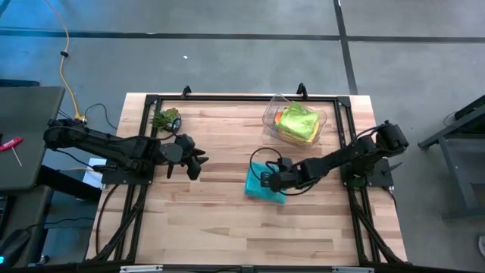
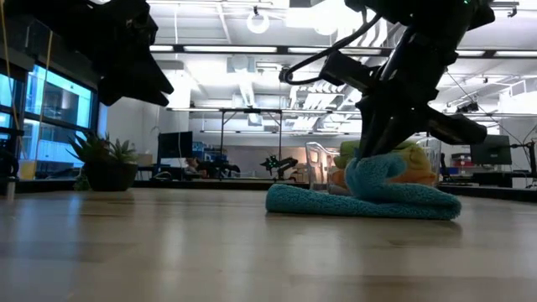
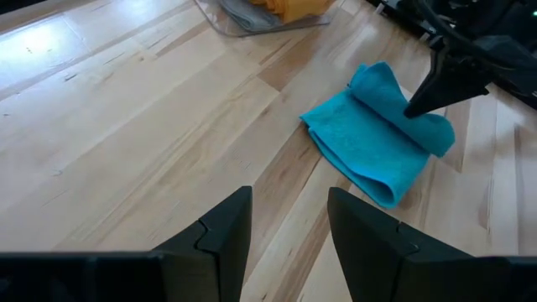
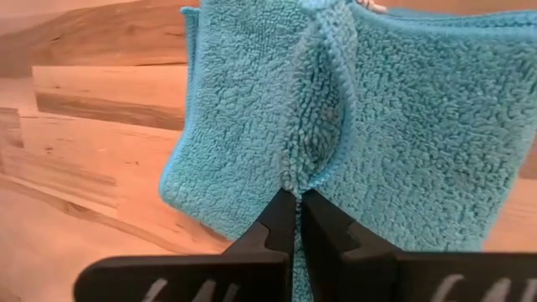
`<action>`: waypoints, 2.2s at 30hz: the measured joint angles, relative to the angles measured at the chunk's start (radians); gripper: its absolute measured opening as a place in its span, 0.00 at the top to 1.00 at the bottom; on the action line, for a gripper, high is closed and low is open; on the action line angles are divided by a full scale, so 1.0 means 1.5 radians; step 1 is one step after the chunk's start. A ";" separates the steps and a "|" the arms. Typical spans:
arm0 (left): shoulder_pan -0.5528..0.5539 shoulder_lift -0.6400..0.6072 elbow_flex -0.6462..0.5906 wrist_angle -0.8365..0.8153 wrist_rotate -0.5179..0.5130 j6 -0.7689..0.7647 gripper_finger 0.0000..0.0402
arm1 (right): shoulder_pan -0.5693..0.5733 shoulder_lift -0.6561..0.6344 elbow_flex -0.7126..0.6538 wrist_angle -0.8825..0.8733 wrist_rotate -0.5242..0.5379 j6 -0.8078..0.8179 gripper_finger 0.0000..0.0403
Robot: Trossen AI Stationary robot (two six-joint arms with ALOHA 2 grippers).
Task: Fold microfiber towels
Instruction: Fold the blue microfiber towel, then put the blue microfiber towel into the transparent bin
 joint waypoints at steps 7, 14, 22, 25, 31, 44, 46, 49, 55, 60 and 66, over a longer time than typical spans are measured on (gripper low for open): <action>0.000 0.000 0.000 0.000 0.000 0.001 0.63 | 0.000 0.000 0.000 0.003 0.006 0.030 1.00; 0.000 0.000 0.000 0.000 0.000 0.001 0.63 | 0.000 0.000 0.000 0.004 0.014 0.040 0.96; 0.000 0.000 0.000 0.000 0.000 0.001 0.63 | -0.001 0.000 0.000 0.054 0.020 0.022 0.66; 0.000 0.000 0.000 0.000 0.000 0.001 0.63 | -0.005 0.000 0.000 0.098 0.029 0.017 0.57; 0.000 0.000 0.000 0.000 -0.001 0.001 0.63 | -0.025 -0.004 0.000 0.143 0.042 -0.026 0.50; 0.000 0.000 0.000 0.004 0.000 -0.006 0.63 | 0.047 -0.128 0.000 -0.258 0.007 0.029 0.50; 0.000 0.000 0.000 0.004 0.000 -0.006 0.63 | 0.072 -0.131 0.000 -0.298 -0.006 0.055 0.50; 0.000 0.003 0.000 0.005 0.000 -0.006 0.63 | 0.110 -0.131 -0.002 -0.297 0.000 0.088 0.50; 0.000 0.013 0.001 0.010 0.007 -0.007 0.63 | 0.152 -0.175 -0.095 -0.178 0.012 0.140 0.50; 0.000 0.025 0.001 0.013 0.020 -0.017 0.63 | 0.157 -0.255 -0.211 0.028 0.041 0.150 0.46; 0.000 0.047 0.001 0.024 0.041 -0.037 0.63 | 0.129 -0.264 -0.287 0.135 0.022 0.129 0.39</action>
